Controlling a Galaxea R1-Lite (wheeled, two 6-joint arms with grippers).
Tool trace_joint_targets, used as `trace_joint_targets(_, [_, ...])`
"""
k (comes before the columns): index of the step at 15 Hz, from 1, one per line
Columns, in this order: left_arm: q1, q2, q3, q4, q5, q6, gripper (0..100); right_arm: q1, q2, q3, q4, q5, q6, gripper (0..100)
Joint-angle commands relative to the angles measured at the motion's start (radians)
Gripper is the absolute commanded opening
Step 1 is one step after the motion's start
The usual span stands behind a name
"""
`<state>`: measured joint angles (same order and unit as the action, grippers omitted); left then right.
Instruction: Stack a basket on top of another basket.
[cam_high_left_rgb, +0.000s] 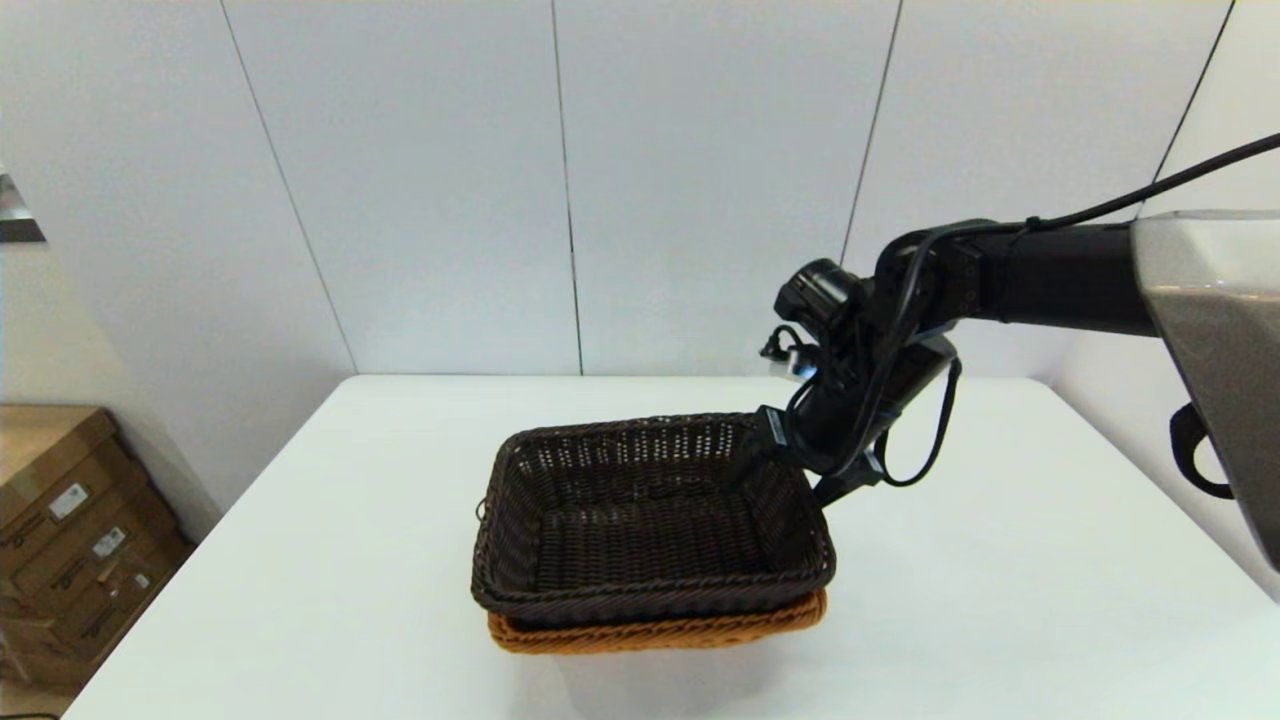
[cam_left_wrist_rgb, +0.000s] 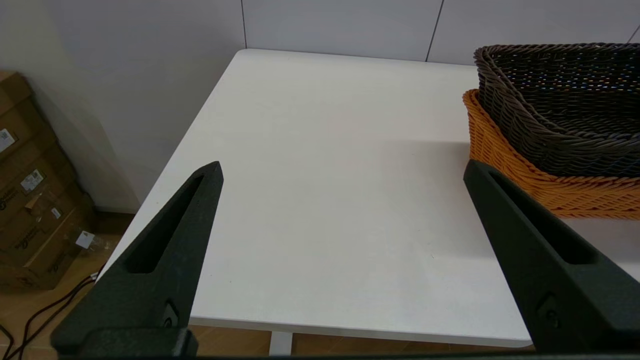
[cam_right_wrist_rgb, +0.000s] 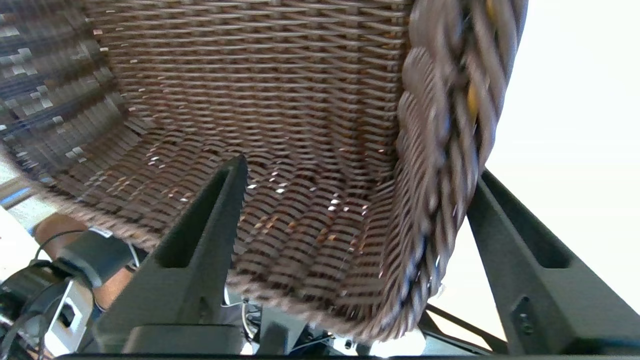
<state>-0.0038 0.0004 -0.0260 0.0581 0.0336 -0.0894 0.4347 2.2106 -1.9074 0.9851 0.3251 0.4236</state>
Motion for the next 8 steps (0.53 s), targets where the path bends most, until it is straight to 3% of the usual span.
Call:
trace_joint_targets(1, [0.001,-0.002,0.000,0.000,0.002,-0.001,100,0.001,-0.075,-0.018,0.004,0.003,0.004,100])
trace_joint_targets(6, [-0.001,-0.002,0.000,0.000,0.000,-0.001,100,-0.007,-0.264,0.022,0.006,0.000,0.004,100])
trace_joint_targets(8, [-0.001,-0.002,0.000,0.000,0.000,-0.001,100,-0.016,-0.361,0.077,0.004,-0.034,0.007,100])
